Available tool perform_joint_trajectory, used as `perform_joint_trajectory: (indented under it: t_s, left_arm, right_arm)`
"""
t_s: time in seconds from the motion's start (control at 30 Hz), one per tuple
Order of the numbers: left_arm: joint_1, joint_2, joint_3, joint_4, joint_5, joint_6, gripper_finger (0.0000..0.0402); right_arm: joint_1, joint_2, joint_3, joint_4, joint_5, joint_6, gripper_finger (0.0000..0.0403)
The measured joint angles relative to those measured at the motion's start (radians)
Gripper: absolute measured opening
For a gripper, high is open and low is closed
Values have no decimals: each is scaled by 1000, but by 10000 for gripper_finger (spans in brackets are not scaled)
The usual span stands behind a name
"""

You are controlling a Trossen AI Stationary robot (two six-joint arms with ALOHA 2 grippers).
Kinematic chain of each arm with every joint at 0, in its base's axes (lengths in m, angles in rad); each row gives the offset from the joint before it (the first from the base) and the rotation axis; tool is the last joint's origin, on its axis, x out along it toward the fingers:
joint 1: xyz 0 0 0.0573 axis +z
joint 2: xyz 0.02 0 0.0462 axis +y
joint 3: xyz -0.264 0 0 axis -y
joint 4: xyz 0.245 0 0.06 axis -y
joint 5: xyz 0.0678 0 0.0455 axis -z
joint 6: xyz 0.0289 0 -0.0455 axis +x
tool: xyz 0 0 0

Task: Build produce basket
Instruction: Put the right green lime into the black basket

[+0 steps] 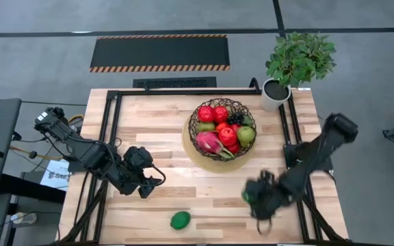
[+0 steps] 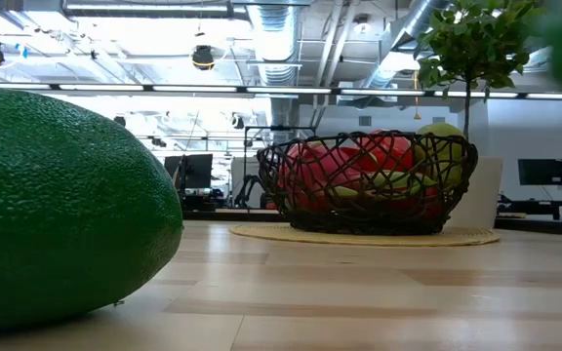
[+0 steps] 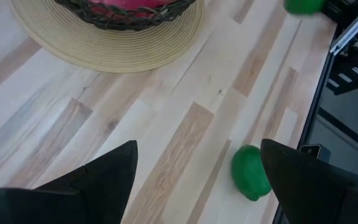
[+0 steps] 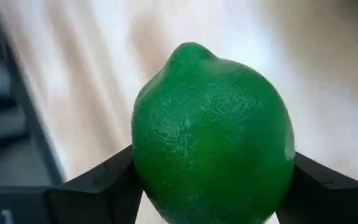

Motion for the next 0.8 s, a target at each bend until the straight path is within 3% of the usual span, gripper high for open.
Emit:
perform_joint_trajectory:
  t_s: [0.2,0.33,0.57,0.8]
  left_arm:
    - [18,0,0,-2,0,28,324]
    - [41,0,0,-1,0,55,324]
    - [76,0,0,-23,1,81,324]
    - [89,0,0,-53,-2,40,324]
  right_arm:
    - [-296,-215,1,40,160,-111,291]
    - [-533,-280,1,93,175,-280,292]
    - [-877,-237,1,139,144,-462,294]
    - [-1060,-141,2,127,55,-550,303]
